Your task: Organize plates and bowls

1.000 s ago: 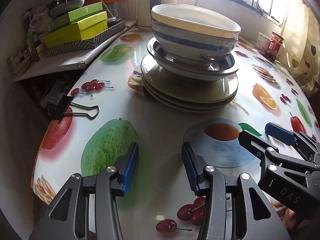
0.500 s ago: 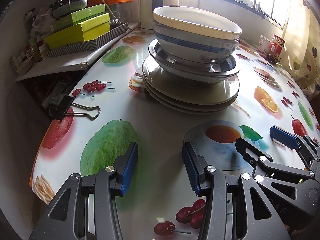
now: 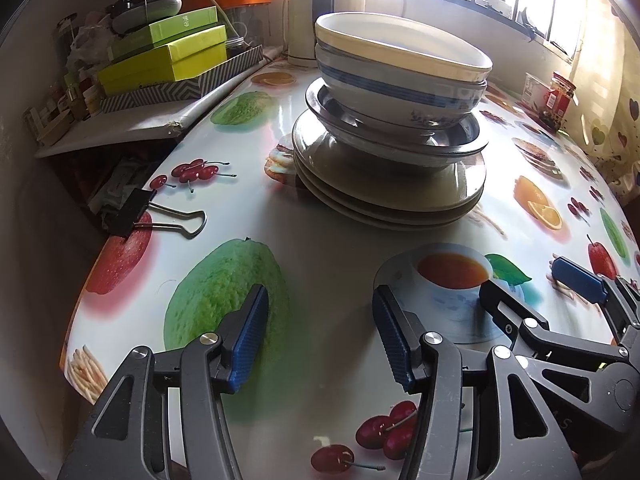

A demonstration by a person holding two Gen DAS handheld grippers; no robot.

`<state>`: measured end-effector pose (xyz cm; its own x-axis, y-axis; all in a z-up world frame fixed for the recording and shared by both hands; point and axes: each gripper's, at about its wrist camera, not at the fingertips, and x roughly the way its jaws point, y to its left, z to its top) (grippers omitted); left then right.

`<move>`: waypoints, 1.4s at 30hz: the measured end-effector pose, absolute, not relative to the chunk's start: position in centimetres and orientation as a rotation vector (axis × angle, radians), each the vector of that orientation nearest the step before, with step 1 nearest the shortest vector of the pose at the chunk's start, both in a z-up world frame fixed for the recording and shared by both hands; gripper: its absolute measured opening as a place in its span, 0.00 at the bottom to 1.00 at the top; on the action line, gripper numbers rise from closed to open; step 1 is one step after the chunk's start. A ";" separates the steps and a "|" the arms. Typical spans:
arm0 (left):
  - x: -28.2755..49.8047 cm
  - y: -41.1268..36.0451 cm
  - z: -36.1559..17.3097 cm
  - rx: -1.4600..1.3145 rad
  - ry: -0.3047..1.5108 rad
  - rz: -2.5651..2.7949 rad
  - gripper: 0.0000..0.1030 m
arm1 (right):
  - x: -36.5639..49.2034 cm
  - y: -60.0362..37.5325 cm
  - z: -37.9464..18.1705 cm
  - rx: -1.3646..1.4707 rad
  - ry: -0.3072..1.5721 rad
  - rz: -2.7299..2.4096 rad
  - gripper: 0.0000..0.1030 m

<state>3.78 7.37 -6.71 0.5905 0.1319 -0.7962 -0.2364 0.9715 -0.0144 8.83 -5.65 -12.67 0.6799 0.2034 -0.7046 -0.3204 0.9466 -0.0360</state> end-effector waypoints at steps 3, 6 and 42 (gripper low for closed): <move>3.8 7.3 -6.7 -0.122 0.915 0.215 0.54 | 8.8 -5.7 -12.7 -0.161 0.769 0.294 0.84; 3.8 7.3 -6.7 -0.122 0.915 0.215 0.55 | 8.8 -5.8 -12.7 -0.161 0.769 0.293 0.84; 3.8 7.3 -6.7 -0.122 0.914 0.215 0.55 | 8.8 -5.9 -12.7 -0.161 0.768 0.292 0.86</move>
<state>3.77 7.30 -6.73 0.5910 0.1326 -0.7957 -0.2360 0.9717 -0.0134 8.77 -5.90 -12.68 0.6813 0.2009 -0.7039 -0.3179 0.9474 -0.0373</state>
